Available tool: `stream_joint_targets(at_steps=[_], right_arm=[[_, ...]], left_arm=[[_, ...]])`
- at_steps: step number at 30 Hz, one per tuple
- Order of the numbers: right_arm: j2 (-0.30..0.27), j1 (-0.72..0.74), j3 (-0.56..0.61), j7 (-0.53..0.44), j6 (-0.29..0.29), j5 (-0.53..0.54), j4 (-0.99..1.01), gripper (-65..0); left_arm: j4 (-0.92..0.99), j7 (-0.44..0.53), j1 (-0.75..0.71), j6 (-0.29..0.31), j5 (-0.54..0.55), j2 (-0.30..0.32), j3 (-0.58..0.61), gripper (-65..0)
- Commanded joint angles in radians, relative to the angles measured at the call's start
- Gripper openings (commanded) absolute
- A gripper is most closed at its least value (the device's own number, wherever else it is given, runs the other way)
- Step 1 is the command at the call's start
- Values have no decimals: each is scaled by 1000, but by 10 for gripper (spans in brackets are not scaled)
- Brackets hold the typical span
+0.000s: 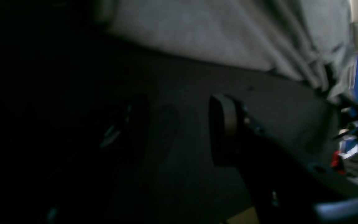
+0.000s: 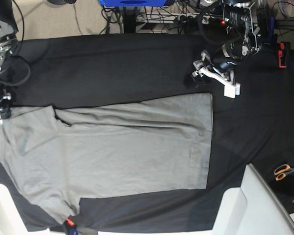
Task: Fold the T-shirt properly
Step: 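Lift and fold the shirt's side edge inward toward the shirt's middle, then release the folded edge and reposition both grippers on the shirt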
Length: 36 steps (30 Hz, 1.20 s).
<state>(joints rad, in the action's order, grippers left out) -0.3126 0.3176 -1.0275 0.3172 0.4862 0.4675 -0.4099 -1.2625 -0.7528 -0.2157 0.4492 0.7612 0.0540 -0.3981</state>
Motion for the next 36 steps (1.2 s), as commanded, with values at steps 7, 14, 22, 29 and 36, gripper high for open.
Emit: stream_joint_targets(at_steps=[7, 14, 22, 29, 36], right_arm=[[-26, 4, 2, -13, 15, 10, -13, -644], [-27, 4, 2, -11, 15, 10, -13, -644], [-29, 4, 2, -11, 15, 10, -13, -644], [-30, 4, 3, -11, 15, 10, -13, -644], [-29, 4, 3, -11, 15, 10, -13, -644]], left_arm=[[25, 137, -20, -10, -7, -41, -81, -355], [77, 164, 12, -10, -9, -39, -98, -355], [77, 166, 43, -43, -9, -41, -166, -357], [76, 166, 48, -109, -10, -29, -239, -357], [77, 163, 91, -111, -10, -26, -158, -357]])
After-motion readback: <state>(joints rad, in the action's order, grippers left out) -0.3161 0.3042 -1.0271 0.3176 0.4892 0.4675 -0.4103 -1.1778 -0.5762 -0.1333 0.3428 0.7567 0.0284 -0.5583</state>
